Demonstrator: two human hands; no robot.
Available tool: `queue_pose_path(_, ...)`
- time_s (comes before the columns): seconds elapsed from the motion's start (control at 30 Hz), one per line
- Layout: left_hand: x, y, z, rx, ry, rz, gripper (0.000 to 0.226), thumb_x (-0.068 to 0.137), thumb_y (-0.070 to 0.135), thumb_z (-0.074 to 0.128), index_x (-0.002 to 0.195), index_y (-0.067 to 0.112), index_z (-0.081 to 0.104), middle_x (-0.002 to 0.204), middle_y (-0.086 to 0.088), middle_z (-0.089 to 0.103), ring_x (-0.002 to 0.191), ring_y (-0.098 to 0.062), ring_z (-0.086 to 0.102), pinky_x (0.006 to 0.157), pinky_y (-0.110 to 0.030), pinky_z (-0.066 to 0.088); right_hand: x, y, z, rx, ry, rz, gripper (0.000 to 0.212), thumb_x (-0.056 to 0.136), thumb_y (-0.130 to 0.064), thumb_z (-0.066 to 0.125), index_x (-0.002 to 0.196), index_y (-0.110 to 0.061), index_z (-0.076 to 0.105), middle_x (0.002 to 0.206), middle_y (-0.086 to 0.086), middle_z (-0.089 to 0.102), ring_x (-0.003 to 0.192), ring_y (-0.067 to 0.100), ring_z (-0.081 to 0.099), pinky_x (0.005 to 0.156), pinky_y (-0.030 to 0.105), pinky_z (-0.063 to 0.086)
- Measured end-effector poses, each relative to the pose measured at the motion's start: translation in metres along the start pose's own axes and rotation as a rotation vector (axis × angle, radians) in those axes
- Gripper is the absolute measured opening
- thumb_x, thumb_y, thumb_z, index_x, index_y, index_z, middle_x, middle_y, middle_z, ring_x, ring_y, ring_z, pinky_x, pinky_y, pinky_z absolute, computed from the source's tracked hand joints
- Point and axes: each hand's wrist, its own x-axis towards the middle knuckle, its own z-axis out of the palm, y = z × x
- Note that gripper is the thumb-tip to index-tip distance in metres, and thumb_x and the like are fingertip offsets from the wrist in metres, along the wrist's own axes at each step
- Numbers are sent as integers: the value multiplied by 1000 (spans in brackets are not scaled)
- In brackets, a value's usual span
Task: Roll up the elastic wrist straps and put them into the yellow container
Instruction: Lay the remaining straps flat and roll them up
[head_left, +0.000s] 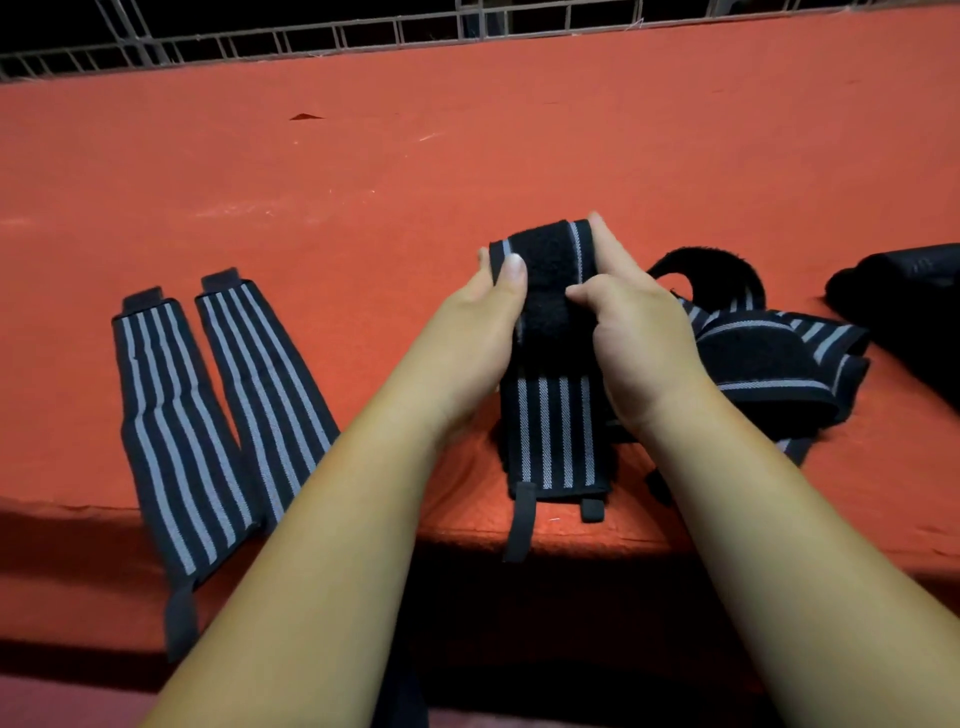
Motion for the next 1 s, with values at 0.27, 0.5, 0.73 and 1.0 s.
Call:
queue_pose_path(0.27, -11, 7, -7, -188, -19, 135, 49, 110, 7, 59, 157, 15, 48, 123, -5, 78, 100, -13, 75, 69, -24, 59, 5, 3, -2, 83, -110, -1, 55, 97, -10, 43, 145, -22, 67, 142, 13, 71, 137, 37, 64, 120, 63, 44)
queue_pose_path(0.5, 0, 0, -10, -201, 298, 189, 46, 96, 0, 74, 136, 20, 65, 123, -14, 77, 108, -32, 78, 84, -50, 65, 5, 8, 9, -8, -75, 148, 43, 99, -46, 60, 117, -12, 79, 113, 11, 82, 109, 33, 79, 110, 61, 54)
queue_pose_path(0.73, -3, -2, -11, -148, 311, 286, 51, 88, -8, 75, 118, 33, 71, 116, -6, 77, 115, -34, 75, 93, -59, 64, 3, 5, 5, -71, -135, 290, 68, 94, -81, 50, 131, -29, 75, 120, -4, 81, 112, 20, 78, 109, 49, 56)
queue_pose_path(1.0, -7, -2, -15, -94, 218, 262, 42, 93, -15, 71, 108, 24, 73, 120, -6, 77, 93, -14, 77, 73, -34, 63, 0, -7, 6, 200, -144, 250, 79, 111, -66, 35, 128, 2, 73, 118, 21, 79, 111, 34, 78, 102, 55, 61)
